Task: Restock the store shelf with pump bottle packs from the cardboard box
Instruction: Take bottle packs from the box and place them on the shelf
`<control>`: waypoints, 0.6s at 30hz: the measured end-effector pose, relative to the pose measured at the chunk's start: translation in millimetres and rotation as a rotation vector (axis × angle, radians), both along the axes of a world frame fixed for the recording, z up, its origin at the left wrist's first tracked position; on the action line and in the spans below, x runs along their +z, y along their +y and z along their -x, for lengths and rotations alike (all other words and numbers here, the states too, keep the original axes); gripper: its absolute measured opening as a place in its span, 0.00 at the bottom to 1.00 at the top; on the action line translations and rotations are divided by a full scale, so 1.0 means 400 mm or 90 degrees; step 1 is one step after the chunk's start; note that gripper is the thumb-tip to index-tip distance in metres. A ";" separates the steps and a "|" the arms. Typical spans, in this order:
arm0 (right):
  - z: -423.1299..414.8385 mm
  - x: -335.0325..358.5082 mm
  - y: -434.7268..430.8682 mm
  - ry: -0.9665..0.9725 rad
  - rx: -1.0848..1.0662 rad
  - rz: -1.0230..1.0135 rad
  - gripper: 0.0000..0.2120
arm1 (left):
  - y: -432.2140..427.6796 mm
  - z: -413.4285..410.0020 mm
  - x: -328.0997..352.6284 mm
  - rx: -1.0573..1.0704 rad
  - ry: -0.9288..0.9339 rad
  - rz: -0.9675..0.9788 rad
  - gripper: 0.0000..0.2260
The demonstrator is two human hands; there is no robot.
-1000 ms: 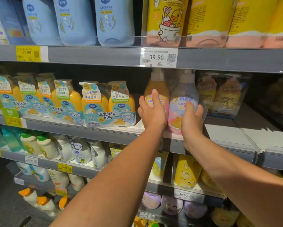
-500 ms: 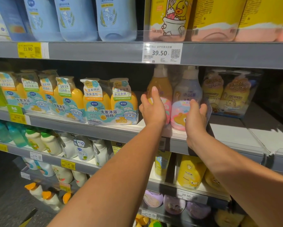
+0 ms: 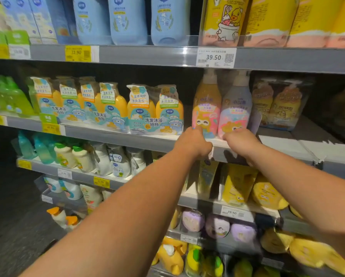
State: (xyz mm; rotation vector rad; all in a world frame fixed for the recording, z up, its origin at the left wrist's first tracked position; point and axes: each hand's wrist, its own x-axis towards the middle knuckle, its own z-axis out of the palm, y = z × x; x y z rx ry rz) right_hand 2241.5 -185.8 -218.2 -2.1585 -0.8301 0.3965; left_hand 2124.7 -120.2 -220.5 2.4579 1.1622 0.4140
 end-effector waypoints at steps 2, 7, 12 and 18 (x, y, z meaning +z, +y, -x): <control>0.043 0.002 -0.037 -0.093 0.054 0.097 0.10 | -0.015 0.045 -0.002 -0.030 0.066 -0.036 0.23; 0.158 0.001 -0.118 -0.214 0.111 0.265 0.08 | -0.066 0.140 0.005 -0.096 0.144 -0.080 0.16; 0.225 0.025 -0.167 -0.264 0.126 0.320 0.15 | -0.119 0.213 0.019 -0.106 0.184 -0.097 0.15; 0.252 0.011 -0.220 -0.287 0.162 0.361 0.15 | -0.182 0.258 0.010 -0.101 0.203 -0.104 0.14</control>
